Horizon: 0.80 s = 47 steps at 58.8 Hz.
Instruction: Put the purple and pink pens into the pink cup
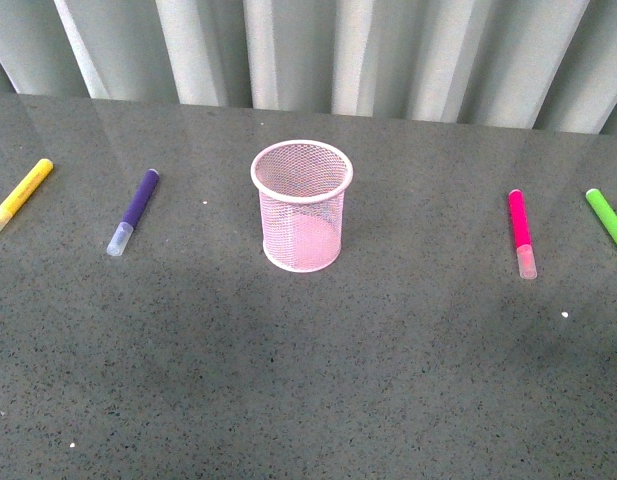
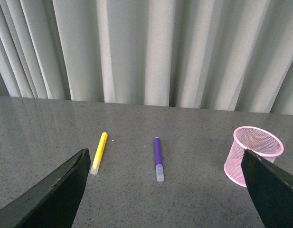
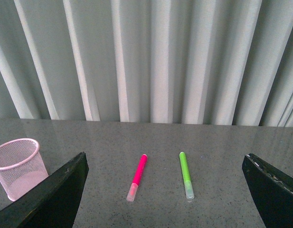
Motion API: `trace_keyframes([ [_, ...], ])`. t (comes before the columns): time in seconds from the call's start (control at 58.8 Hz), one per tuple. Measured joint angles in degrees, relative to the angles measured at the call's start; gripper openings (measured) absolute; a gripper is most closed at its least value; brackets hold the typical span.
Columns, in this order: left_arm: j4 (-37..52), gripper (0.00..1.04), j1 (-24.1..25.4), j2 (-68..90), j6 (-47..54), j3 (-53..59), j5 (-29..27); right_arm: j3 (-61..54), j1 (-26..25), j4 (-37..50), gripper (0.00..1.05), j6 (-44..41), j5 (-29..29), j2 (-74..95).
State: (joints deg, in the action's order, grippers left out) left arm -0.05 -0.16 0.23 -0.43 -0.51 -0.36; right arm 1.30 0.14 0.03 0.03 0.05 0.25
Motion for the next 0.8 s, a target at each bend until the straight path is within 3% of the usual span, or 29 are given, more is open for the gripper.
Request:
trace_keyframes([
  [0.085,-10.99,0.98,-2.62,5.66,-5.20,-4.20,-8.59,0.00,0.00,0.00,0.98,0.00,0.00,0.00],
  [0.153,-15.61,0.98,-3.23,11.85,-10.38,-5.90,-10.97,0.00,0.00,0.00,0.98,0.00,0.00,-0.02],
  [0.459,-1.22,0.98,-2.69,40.63,-14.73,-15.21,0.50,0.00,0.00,0.00,0.98,0.00,0.02,-0.02],
  [0.629,-2.60,0.98,-0.90,59.65,-15.43,-25.97,5.95,0.00,0.00,0.00,0.98,0.00,0.02,-0.02],
  [0.799,-5.55,0.98,-1.33,73.05,-14.82,-36.61,6.86,0.00,0.00,0.00,0.98,0.00,0.02,-0.02],
])
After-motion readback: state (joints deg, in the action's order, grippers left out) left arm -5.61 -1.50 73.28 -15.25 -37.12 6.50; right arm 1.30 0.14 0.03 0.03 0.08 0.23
